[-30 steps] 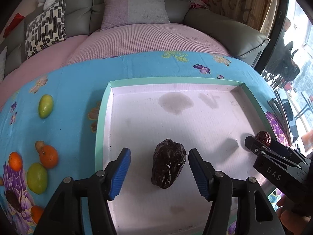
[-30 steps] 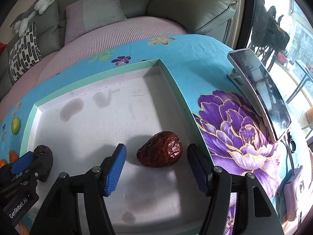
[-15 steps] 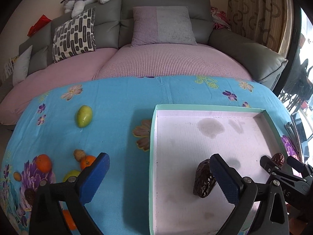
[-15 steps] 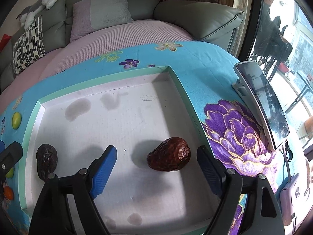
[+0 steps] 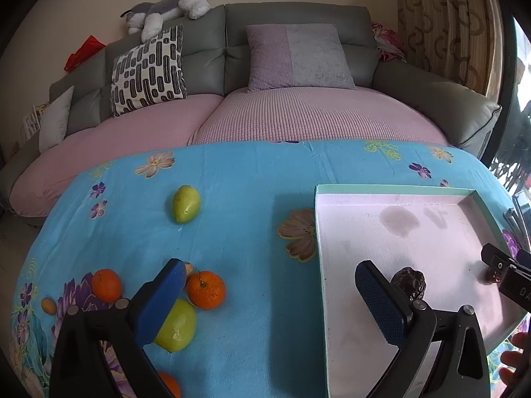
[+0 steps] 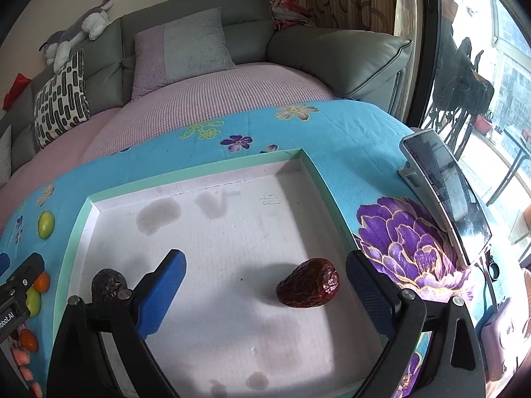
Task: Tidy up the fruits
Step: 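Move both tools back from the tray toward the remaining fruits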
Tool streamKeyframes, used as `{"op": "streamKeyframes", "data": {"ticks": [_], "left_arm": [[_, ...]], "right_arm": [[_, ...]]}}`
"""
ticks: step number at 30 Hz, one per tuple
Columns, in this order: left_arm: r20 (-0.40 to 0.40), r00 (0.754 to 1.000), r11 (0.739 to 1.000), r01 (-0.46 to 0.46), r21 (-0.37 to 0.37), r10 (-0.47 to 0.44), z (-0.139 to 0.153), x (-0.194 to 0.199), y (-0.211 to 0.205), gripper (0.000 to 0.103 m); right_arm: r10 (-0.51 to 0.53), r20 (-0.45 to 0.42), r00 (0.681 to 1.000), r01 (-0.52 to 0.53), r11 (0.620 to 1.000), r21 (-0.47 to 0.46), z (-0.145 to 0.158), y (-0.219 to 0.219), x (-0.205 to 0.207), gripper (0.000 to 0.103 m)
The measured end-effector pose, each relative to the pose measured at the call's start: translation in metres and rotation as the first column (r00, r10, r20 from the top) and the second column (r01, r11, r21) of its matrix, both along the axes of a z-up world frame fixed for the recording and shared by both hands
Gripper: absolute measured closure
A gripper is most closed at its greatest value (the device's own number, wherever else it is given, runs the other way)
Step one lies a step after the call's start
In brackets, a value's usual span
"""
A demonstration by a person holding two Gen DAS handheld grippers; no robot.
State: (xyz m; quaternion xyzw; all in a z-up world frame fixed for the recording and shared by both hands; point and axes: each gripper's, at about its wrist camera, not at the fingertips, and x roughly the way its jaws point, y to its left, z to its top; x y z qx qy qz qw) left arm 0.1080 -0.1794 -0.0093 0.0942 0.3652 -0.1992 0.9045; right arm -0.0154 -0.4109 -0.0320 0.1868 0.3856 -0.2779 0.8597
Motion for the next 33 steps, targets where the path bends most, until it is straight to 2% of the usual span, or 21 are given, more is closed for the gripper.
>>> {"op": "streamKeyframes", "data": {"ticks": [5,12,18,21,28,33], "left_arm": [[-0.007,1.000,1.000,0.006,-0.021,-0.006,0.002,0.004,0.012,0.000],[0.036,0.999,0.998,-0.021,0.060,0.019,0.003,0.011,0.029,0.000],[-0.006,0.999,0.999,-0.049,0.017,0.049,0.002,0.023,0.052,0.000],[-0.001,0.998,0.997,-0.070,0.026,0.070,0.006,0.028,0.064,0.000],[-0.004,0.985,0.984,-0.173,-0.035,0.173,0.025,0.038,0.112,0.000],[-0.029,0.971,0.969,-0.239,-0.062,0.238,0.034,0.043,0.146,0.000]], "right_arm": [[0.012,-0.032,0.999,-0.012,1.000,-0.011,0.001,0.004,0.006,0.006],[0.069,-0.004,0.998,-0.069,0.998,0.007,0.005,0.021,0.015,0.006],[0.125,0.012,0.992,-0.125,0.992,0.009,0.009,0.042,0.031,0.006],[0.149,0.014,0.989,-0.149,0.989,0.008,0.010,0.052,0.039,0.006],[0.203,0.050,0.978,-0.205,0.978,0.035,0.016,0.079,0.055,0.006],[0.254,0.084,0.964,-0.255,0.967,-0.004,0.025,0.103,0.065,0.006]]}}
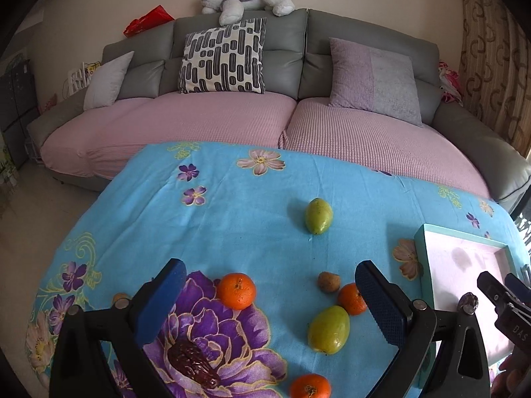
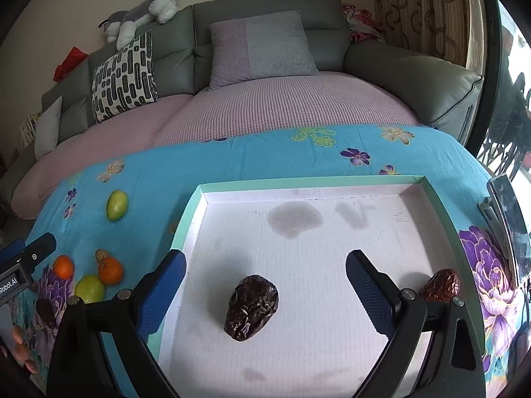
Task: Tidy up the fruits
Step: 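Move both tools back from the tray toward the remaining fruits, then grasp a date on the purple flower with the left tool while the right tool grasps a green pear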
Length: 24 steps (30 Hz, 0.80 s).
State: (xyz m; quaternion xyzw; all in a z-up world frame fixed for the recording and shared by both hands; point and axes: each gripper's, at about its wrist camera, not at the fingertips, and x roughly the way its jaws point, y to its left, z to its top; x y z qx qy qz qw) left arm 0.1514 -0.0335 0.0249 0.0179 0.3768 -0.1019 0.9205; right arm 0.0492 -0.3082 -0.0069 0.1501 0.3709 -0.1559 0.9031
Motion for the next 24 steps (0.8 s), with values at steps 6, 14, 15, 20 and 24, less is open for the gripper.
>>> {"op": "streamKeyframes", "data": {"ticks": [6,14,15,20,24], "left_arm": [[-0.043,0.994,0.990,-0.100,-0.095,0.096,0.007,0.004,0.046,0.000],[-0.088,0.988,0.985,-0.133,-0.109,0.124,0.001,0.007,0.064,0.001],[-0.095,0.988,0.985,-0.131,-0.109,0.121,-0.001,0.008,0.063,0.001],[-0.142,0.983,0.986,-0.129,-0.104,0.114,-0.015,0.011,0.064,0.004],[-0.201,0.971,0.982,-0.152,-0.111,0.128,-0.033,0.010,0.069,0.013]], "right_arm": [[0.062,0.033,0.998,-0.063,0.998,0.032,0.006,0.024,0.014,0.006],[0.199,0.073,0.977,-0.204,0.977,0.059,0.014,0.071,0.031,0.006],[0.218,0.073,0.973,-0.222,0.973,0.060,0.013,0.078,0.034,0.006],[0.288,0.051,0.956,-0.291,0.954,0.070,0.007,0.103,0.045,0.006],[0.323,0.010,0.946,-0.323,0.942,0.092,-0.004,0.116,0.054,0.007]]}}
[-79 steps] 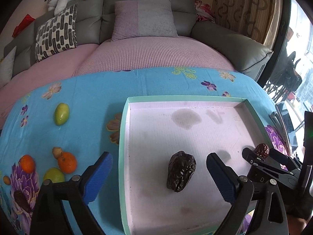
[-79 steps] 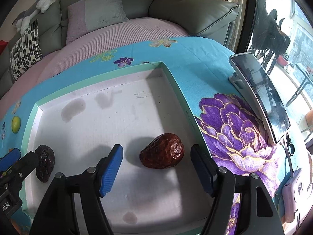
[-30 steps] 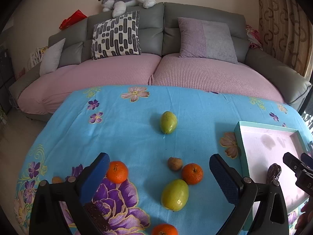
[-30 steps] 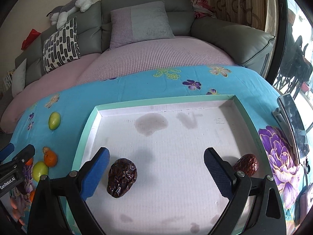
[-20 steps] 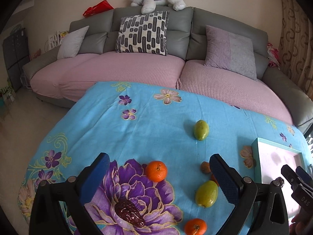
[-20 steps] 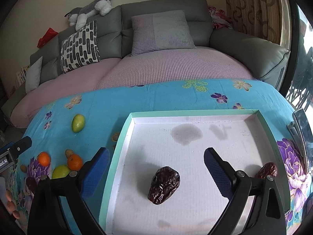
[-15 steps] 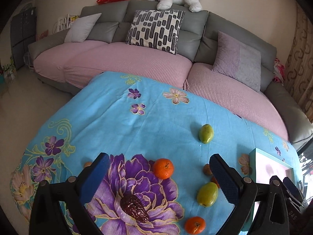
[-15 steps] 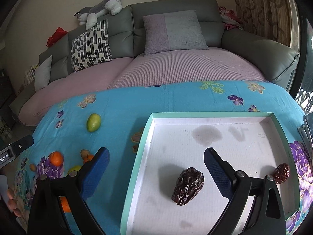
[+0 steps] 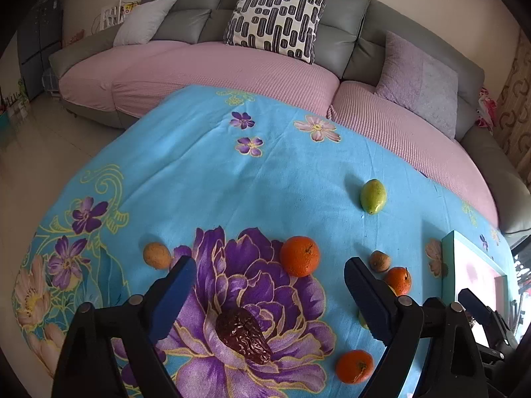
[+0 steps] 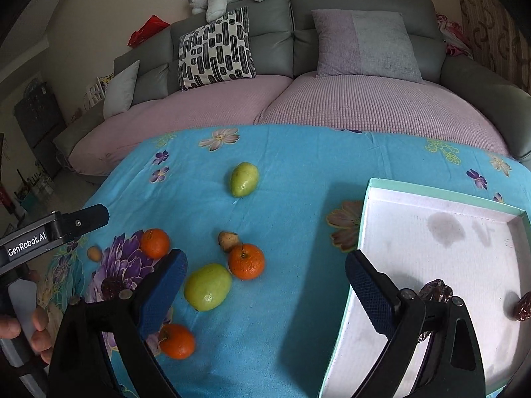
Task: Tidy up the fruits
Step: 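Grasp a date on the purple flower with the left tool while the right tool grasps a green pear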
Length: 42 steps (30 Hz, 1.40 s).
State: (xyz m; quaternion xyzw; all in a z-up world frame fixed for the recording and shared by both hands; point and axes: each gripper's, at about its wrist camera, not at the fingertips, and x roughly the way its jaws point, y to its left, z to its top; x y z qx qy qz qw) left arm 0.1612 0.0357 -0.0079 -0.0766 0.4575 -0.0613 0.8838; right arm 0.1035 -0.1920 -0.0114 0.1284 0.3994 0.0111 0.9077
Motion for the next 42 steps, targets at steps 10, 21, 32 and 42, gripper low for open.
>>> {"op": "streamKeyframes", "data": {"ticks": [10,21,32,42], "left_arm": [[-0.135,0.990,0.997,-0.043,-0.067,0.033,-0.040,-0.014,0.018,0.028],[-0.180,0.982,0.992,-0.070,-0.107,0.050,-0.053,-0.012,0.025,0.065],[-0.167,0.985,0.993,-0.058,-0.104,0.040,-0.052,-0.007,0.021,0.066],[-0.129,0.992,0.990,-0.031,-0.136,0.013,-0.043,-0.007,0.014,0.066]], "right_arm": [[0.091,-0.088,0.992,-0.089,0.996,0.029,-0.027,0.032,0.011,0.030],[0.145,-0.140,0.980,-0.142,0.989,0.031,-0.044,0.049,0.018,0.041],[0.171,-0.130,0.977,-0.163,0.984,0.072,-0.049,0.053,0.024,0.056],[0.179,-0.101,0.979,-0.172,0.982,0.075,-0.039,0.049,0.018,0.056]]}}
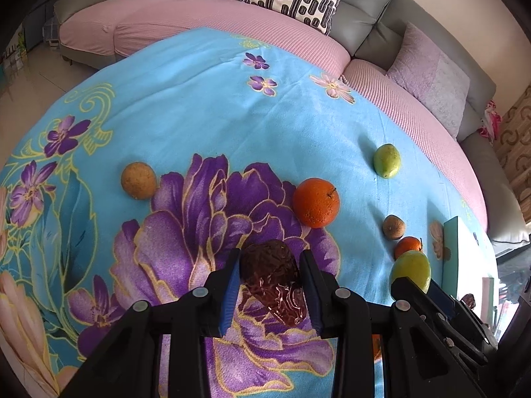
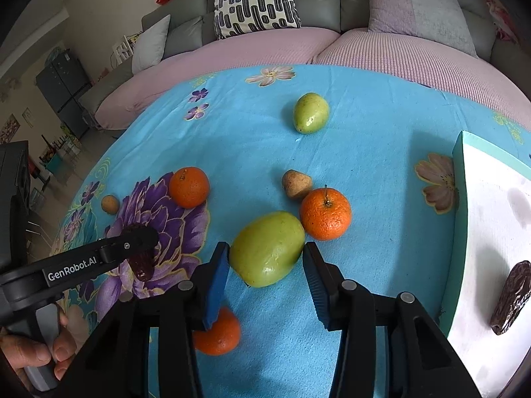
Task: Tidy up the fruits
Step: 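Grasp a date on the purple flower with the left tool while the right tool grasps a green pear, then carry the date and the green pear over the tray with both tools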
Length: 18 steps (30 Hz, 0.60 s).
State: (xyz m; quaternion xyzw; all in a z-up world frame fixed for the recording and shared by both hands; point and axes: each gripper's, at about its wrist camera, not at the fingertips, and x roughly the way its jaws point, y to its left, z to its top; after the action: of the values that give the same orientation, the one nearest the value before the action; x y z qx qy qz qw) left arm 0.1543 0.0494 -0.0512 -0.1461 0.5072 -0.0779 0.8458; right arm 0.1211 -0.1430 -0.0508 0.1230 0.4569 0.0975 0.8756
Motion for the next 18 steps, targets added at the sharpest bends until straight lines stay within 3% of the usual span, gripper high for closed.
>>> {"op": "streamKeyframes", "data": {"ticks": [12,18], "left_arm": [[0.127,0.992,1.000,0.015,0.017,-0.017,0.041,-0.012,-0.012,0.066],[0.170,0.983,0.997,0.066,0.046,-0.073,0.053,-0.019,-0.035,0.066]], "right_arm": [[-0.021,0.087,0.996,0.020,1.000,0.011,0.027,-0.012,-0.014,0.056],[-0.067,0.114,0.991,0.068,0.998,-0.004,0.037,-0.031,-0.023,0.056]]}}
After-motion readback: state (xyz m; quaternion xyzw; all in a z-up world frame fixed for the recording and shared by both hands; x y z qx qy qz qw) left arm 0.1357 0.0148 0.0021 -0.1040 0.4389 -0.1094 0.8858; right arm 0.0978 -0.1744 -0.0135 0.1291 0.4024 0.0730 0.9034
